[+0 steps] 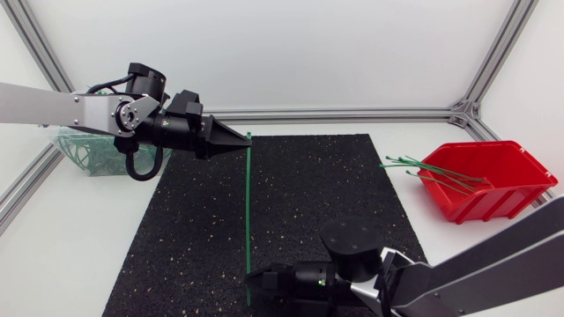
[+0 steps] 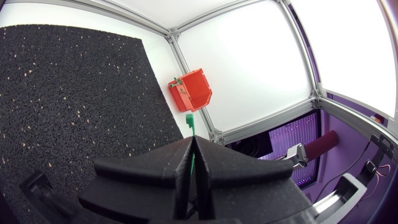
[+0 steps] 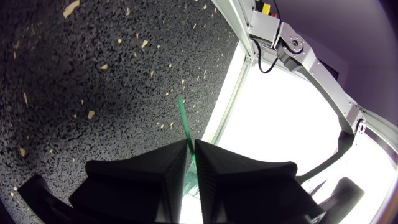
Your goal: Take a green cable tie from the red box, thread the tail through the head to close it, then place it in the transparent bin on the left.
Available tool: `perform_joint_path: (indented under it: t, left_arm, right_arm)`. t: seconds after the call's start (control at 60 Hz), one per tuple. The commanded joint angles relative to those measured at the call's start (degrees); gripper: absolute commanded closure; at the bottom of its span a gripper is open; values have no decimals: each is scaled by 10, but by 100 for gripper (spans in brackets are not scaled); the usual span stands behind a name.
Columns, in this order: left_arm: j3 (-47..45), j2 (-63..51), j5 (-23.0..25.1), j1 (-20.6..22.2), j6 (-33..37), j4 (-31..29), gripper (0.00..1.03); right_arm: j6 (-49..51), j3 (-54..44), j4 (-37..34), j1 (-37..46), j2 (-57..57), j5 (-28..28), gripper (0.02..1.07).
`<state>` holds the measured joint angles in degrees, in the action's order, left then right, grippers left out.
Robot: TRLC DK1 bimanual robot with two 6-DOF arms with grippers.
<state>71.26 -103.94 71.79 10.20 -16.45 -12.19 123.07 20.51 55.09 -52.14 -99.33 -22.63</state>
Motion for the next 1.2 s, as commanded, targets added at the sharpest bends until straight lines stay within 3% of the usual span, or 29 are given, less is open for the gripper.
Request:
perform_joint_path:
  t: [0.0,0.15,0.267,0.417,0.767,1.0,1.183]
  left_arm:
    - [6,-9,11,1,6,-6,100]
    - [6,-9,11,3,6,-6,100]
    - [1,-6,11,1,11,-6,100]
    - [-15,3,11,-2,23,-5,100]
    - [-49,41,11,-9,30,-5,100]
    - [-82,77,10,-7,36,-5,100]
    - [-103,105,5,-1,34,-5,100]
  right_arm:
    - [13,-1,6,-2,1,7,101]
    - [5,14,20,5,-10,16,101]
    - [-56,38,18,6,-5,34,101]
    - [-196,59,-24,-20,19,134,101]
    - [-540,75,-97,-42,97,200,101]
    - [-753,97,-231,-47,161,212,101]
    - [-851,125,-353,-49,208,201,102]
